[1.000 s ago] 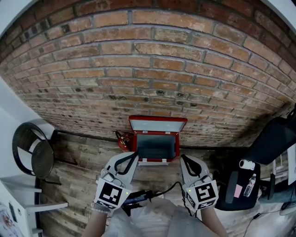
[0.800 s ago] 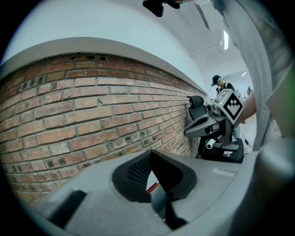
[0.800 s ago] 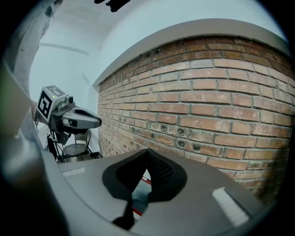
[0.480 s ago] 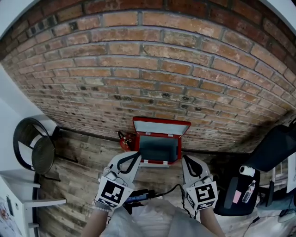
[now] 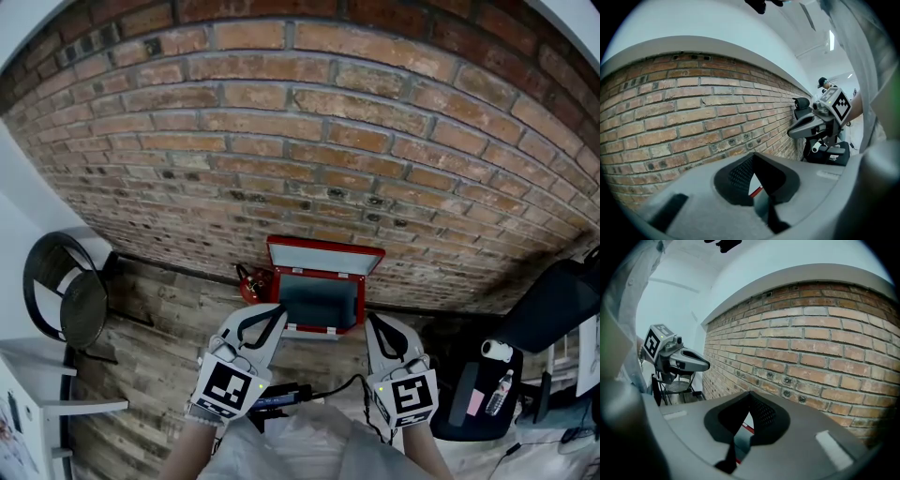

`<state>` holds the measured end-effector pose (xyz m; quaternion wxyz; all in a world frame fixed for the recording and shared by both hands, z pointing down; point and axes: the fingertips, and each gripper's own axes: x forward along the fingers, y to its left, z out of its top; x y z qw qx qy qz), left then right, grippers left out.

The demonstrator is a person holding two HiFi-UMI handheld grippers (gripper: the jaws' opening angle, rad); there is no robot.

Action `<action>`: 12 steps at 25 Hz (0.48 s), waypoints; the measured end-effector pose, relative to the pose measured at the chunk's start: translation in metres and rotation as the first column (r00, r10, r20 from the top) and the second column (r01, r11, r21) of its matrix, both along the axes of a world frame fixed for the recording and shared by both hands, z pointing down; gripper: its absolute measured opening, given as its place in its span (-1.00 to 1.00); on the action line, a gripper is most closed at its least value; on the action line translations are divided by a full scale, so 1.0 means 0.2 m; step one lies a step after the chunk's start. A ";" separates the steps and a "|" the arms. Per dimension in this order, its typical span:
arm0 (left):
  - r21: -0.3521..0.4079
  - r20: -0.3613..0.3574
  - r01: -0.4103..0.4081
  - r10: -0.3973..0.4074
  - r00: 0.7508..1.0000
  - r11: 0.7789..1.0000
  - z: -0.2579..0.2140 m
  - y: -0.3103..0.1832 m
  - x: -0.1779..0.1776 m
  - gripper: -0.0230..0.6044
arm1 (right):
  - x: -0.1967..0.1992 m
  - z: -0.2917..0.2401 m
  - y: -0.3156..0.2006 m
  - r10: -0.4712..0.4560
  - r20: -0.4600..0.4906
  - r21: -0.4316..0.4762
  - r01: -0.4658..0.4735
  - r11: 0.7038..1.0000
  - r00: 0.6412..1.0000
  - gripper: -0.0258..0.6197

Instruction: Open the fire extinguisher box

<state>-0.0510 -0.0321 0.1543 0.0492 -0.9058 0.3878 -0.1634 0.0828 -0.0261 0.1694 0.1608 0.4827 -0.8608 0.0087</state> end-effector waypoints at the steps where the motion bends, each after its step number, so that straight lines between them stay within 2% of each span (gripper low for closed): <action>1: -0.003 0.000 0.001 -0.001 1.000 1.000 0.00 0.00 0.00 -0.93 | 0.00 0.00 0.00 -0.001 0.001 0.002 0.000 1.000 1.000 -0.91; 12: -0.007 0.011 -0.001 0.001 1.000 1.000 0.00 0.00 0.01 -0.93 | 0.00 0.00 0.00 -0.006 0.004 0.009 0.006 1.000 1.000 -0.91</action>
